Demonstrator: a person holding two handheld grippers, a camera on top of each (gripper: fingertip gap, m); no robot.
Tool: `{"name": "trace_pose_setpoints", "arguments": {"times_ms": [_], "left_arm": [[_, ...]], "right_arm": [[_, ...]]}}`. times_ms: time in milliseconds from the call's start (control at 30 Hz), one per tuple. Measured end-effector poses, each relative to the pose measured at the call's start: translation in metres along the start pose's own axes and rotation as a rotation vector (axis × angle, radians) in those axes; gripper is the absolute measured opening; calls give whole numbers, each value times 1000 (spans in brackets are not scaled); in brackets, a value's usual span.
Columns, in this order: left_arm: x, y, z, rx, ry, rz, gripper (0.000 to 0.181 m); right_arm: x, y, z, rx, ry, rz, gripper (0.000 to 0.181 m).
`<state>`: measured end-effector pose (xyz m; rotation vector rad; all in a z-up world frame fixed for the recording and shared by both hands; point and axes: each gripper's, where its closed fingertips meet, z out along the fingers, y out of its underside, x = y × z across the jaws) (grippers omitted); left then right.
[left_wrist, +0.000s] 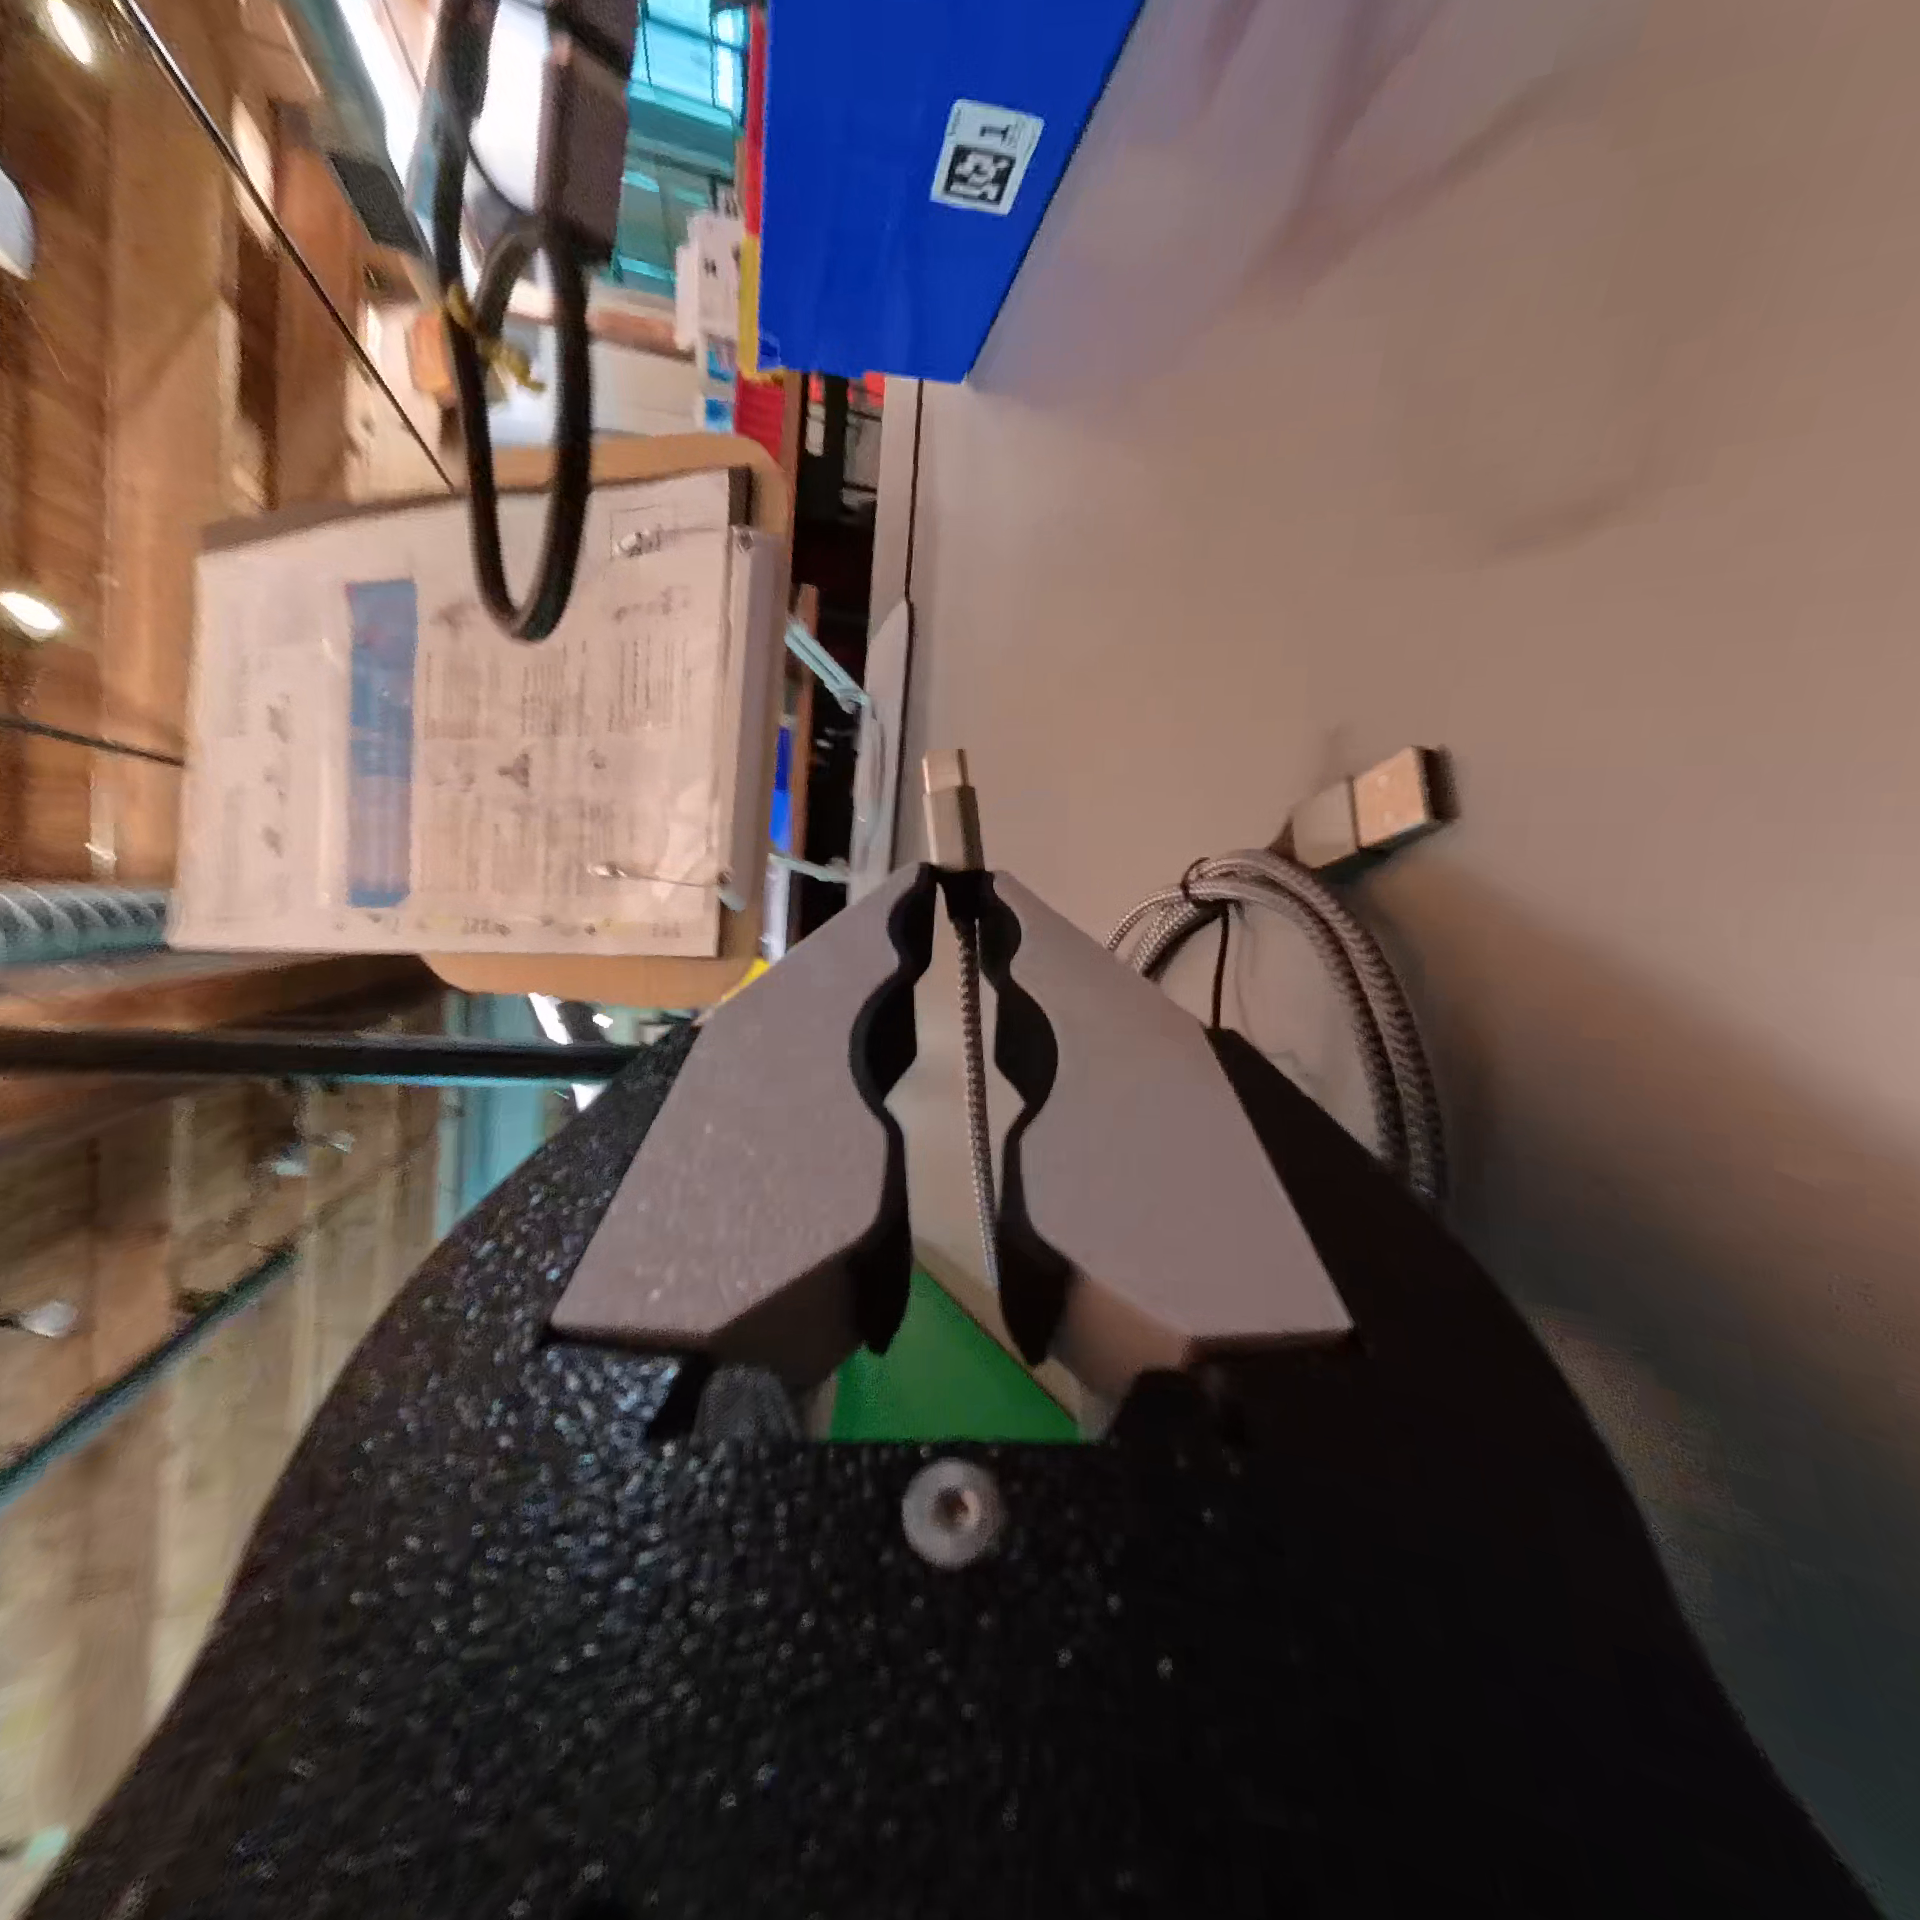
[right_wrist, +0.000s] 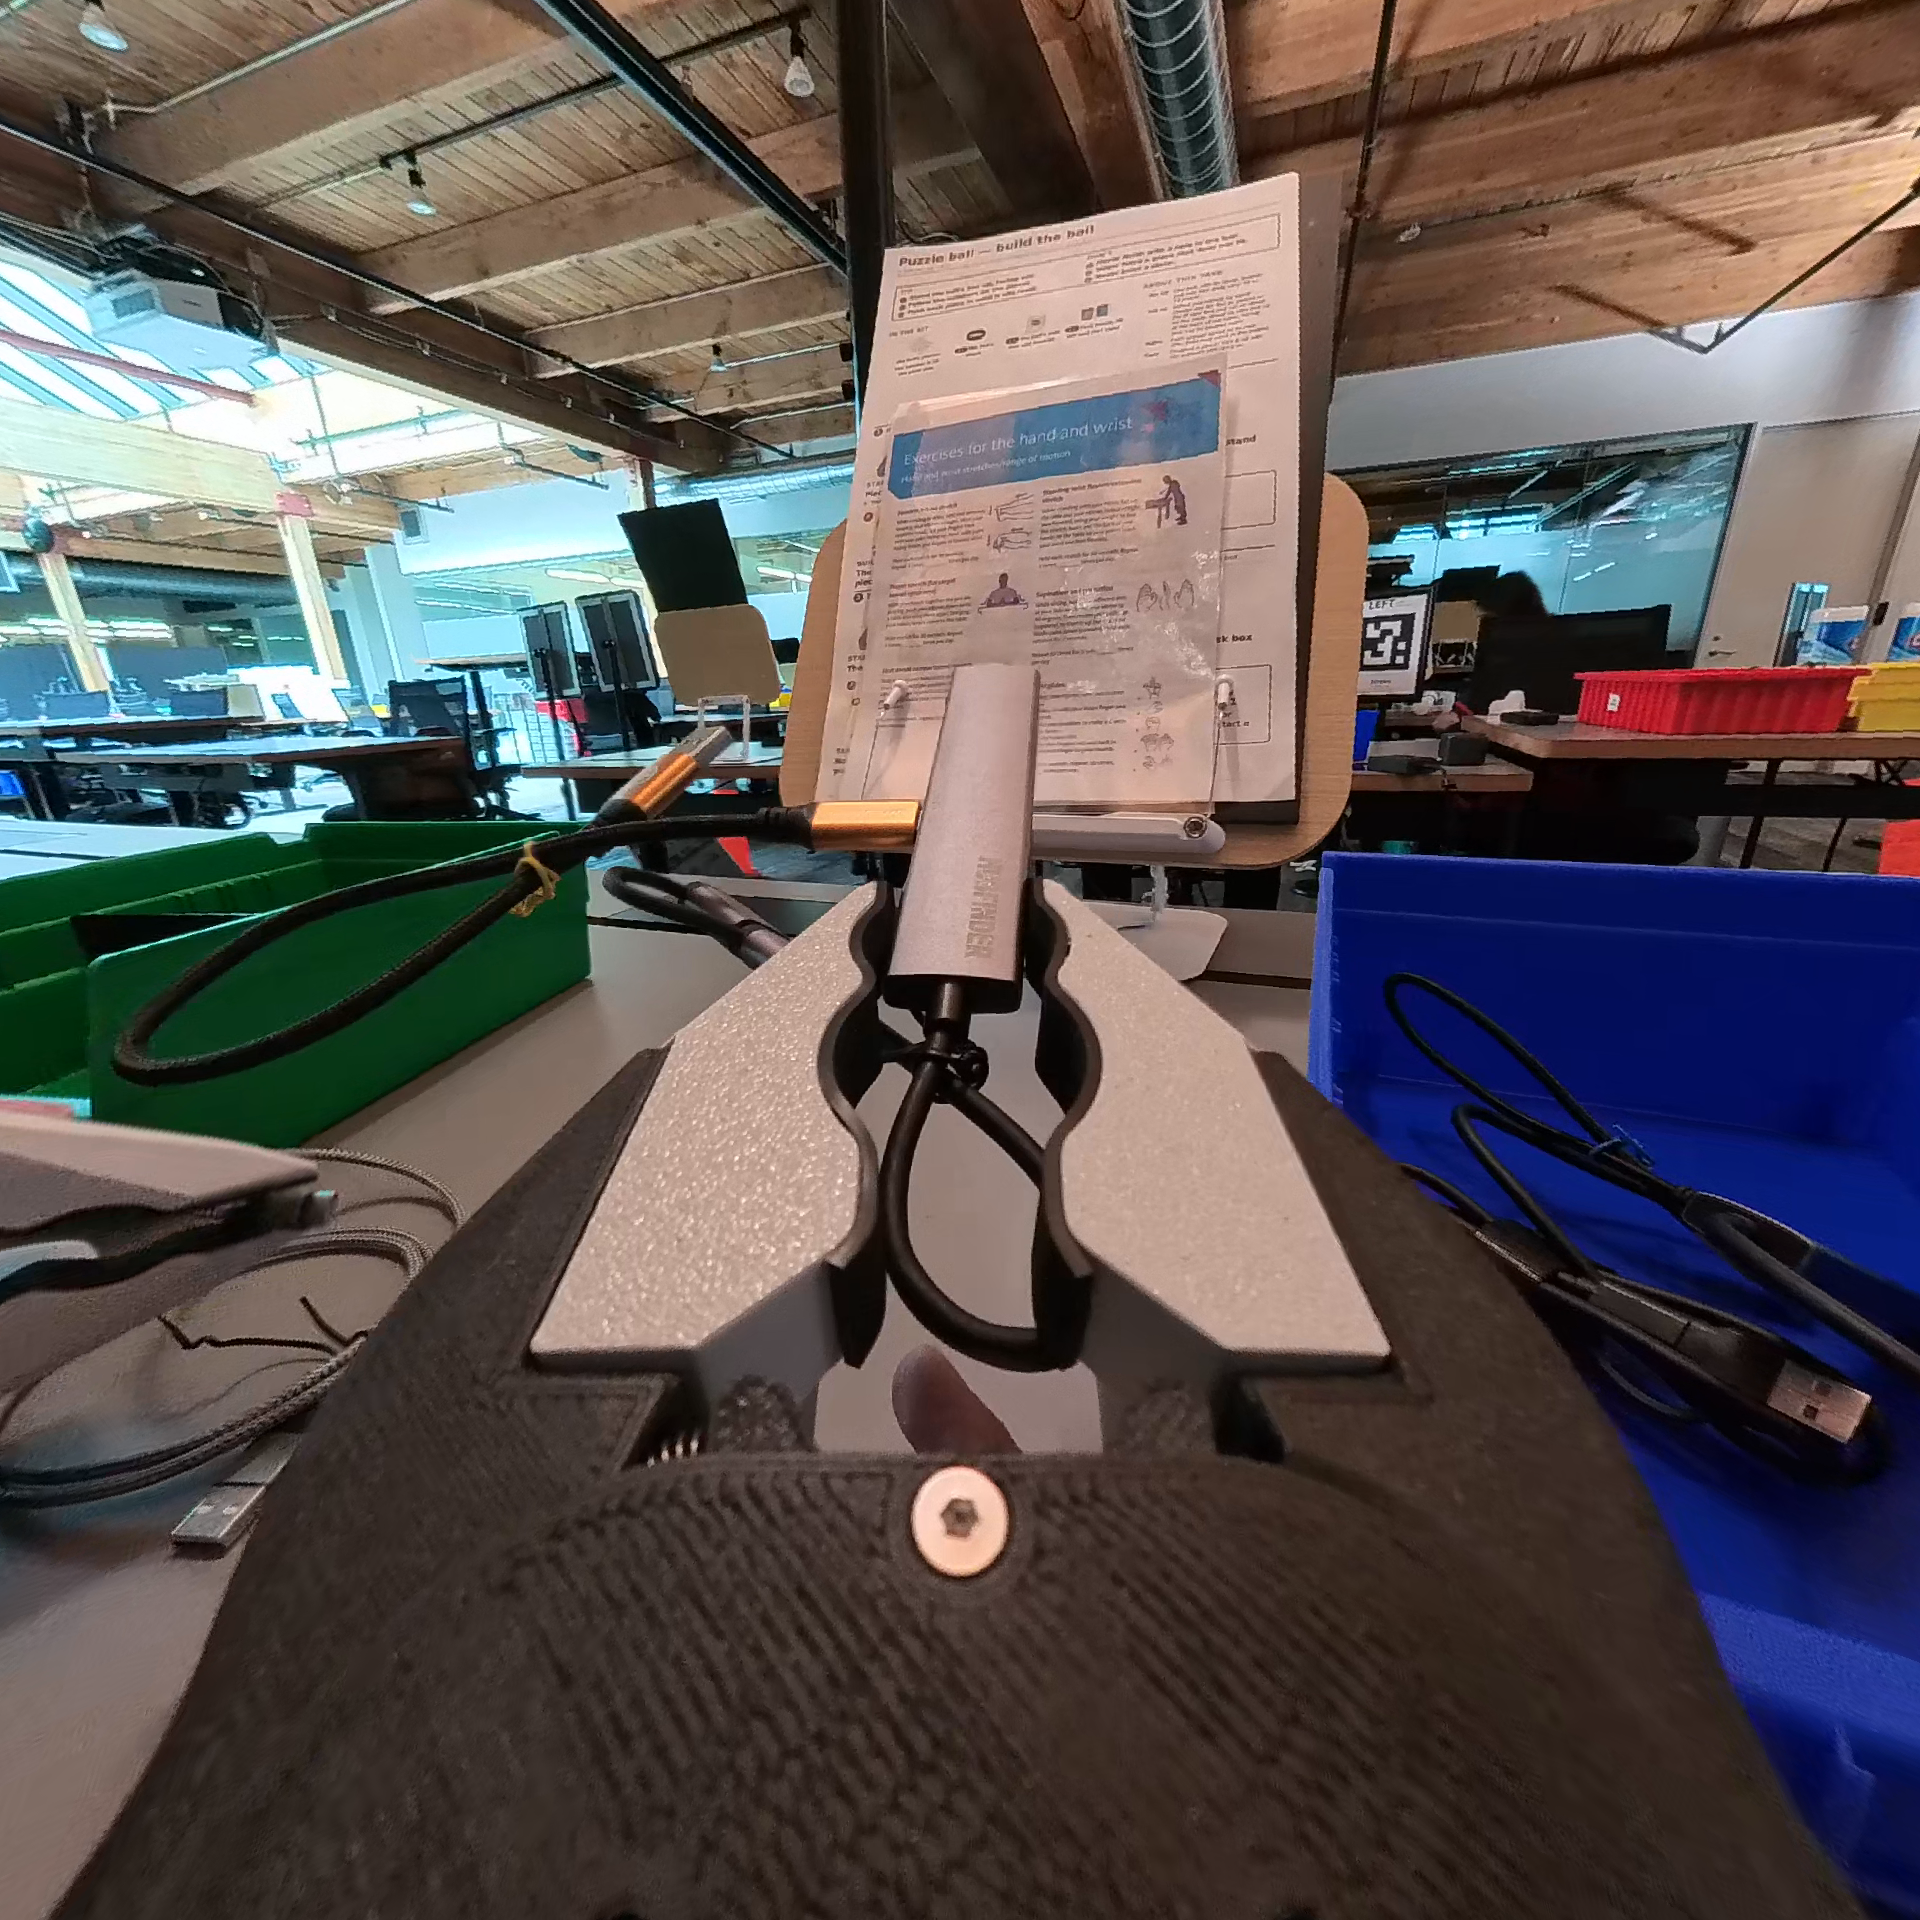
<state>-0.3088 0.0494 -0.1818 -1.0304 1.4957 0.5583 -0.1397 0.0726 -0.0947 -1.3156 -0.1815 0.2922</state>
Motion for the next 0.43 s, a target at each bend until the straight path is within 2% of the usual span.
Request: {"name": "trace_pose_setpoints", "arguments": {"times_ms": [100,233,333,433], "left_arm": [[-12,6,0,-66,79,-214,5],[-31,16,-10,-191,288,-510,5],[-55,22,-21,-249,371,-579,6],[-75,19,-26,-273,411,-608,5]], "right_arm": [[-8,-1,1,3,-43,1,24],[-29,0,2,-1,-164,-1,24],[-56,1,0,-2,-317,-16,24],[-77,8,-2,-31,-398,-117,24]]}}
